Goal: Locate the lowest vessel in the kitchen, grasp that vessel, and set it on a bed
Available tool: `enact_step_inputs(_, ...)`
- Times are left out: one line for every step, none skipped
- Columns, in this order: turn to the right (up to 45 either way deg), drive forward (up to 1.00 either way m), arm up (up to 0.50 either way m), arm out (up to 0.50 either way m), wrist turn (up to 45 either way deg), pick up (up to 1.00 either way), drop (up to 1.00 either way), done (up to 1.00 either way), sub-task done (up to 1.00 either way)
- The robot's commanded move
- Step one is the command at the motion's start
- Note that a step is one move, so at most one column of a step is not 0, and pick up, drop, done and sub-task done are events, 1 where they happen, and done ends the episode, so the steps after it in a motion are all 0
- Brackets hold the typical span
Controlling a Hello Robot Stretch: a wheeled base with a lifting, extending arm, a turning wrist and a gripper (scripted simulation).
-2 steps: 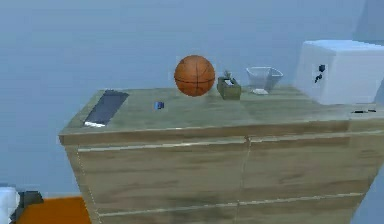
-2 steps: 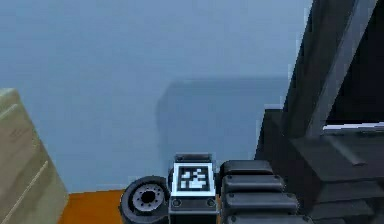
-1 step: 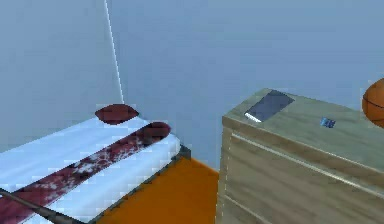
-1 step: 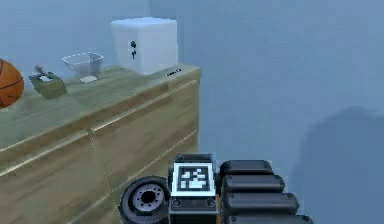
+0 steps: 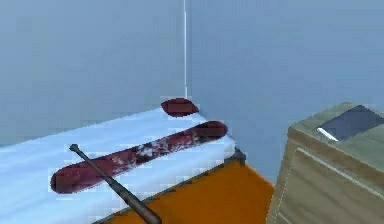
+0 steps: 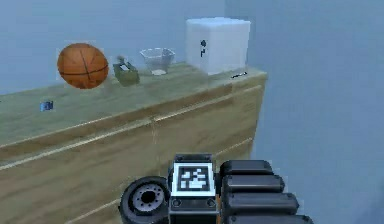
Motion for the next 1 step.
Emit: enact_step_inputs(0.0, 0.85, 0.00, 0.00, 0.0, 0.00, 0.00, 0.00, 0.00)
